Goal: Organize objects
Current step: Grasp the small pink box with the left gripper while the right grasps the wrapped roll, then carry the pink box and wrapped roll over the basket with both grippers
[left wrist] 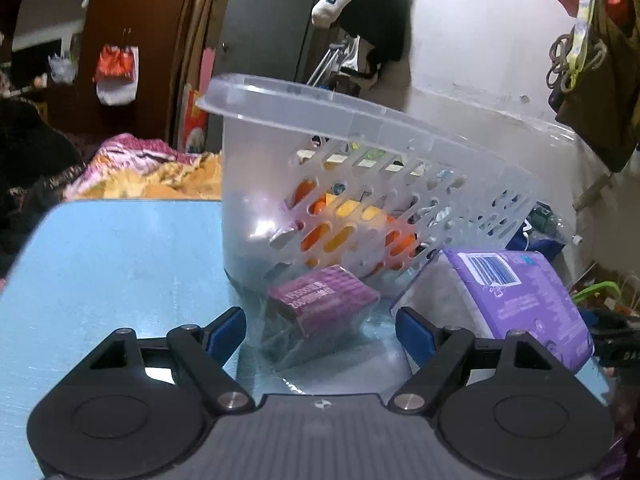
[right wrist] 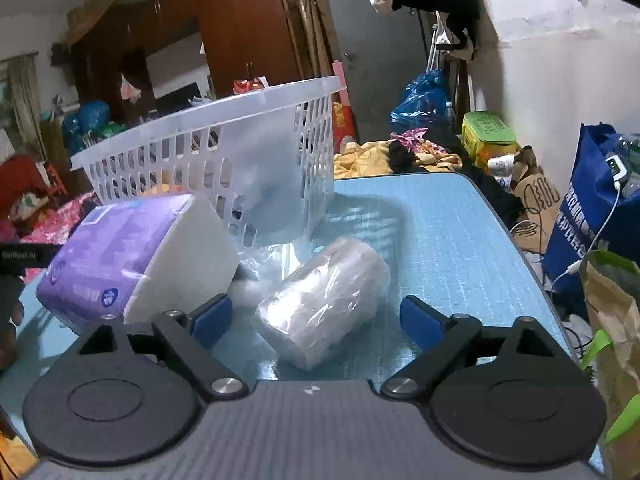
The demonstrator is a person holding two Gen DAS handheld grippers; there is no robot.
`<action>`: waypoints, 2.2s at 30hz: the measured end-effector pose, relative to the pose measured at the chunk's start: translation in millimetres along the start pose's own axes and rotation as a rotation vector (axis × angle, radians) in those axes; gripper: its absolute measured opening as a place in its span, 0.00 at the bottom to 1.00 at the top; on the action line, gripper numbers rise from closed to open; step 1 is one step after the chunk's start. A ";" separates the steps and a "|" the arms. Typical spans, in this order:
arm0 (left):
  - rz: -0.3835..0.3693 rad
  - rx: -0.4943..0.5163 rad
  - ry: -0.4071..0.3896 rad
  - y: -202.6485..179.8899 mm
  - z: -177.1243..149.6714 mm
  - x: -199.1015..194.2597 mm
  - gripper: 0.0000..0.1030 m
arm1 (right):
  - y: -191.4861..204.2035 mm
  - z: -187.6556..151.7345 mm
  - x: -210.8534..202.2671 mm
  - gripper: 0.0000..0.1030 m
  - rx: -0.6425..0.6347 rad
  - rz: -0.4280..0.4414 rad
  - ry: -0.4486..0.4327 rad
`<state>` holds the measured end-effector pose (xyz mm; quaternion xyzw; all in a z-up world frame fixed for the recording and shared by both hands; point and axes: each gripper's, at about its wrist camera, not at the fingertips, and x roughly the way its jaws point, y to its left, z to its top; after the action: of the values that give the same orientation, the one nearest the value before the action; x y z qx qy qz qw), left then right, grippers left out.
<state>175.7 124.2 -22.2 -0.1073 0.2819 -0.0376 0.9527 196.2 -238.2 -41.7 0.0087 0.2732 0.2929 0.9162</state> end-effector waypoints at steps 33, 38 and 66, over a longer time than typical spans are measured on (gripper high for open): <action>-0.068 -0.060 -0.142 15.2 -6.6 -25.6 0.44 | 9.8 -8.9 -25.7 0.65 -0.038 -0.025 -0.217; -0.081 -0.043 -0.220 14.6 -8.7 -39.1 0.44 | 15.7 -13.3 -33.3 0.65 -0.065 -0.034 -0.294; -0.209 0.014 -0.452 6.7 -27.3 -84.3 0.37 | 21.8 -1.5 -48.5 0.65 -0.087 0.056 -0.361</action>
<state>90.2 136.9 -1.3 -0.1350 0.0488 -0.1128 0.9832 150.9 -246.6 -15.1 0.0288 0.0912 0.3235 0.9414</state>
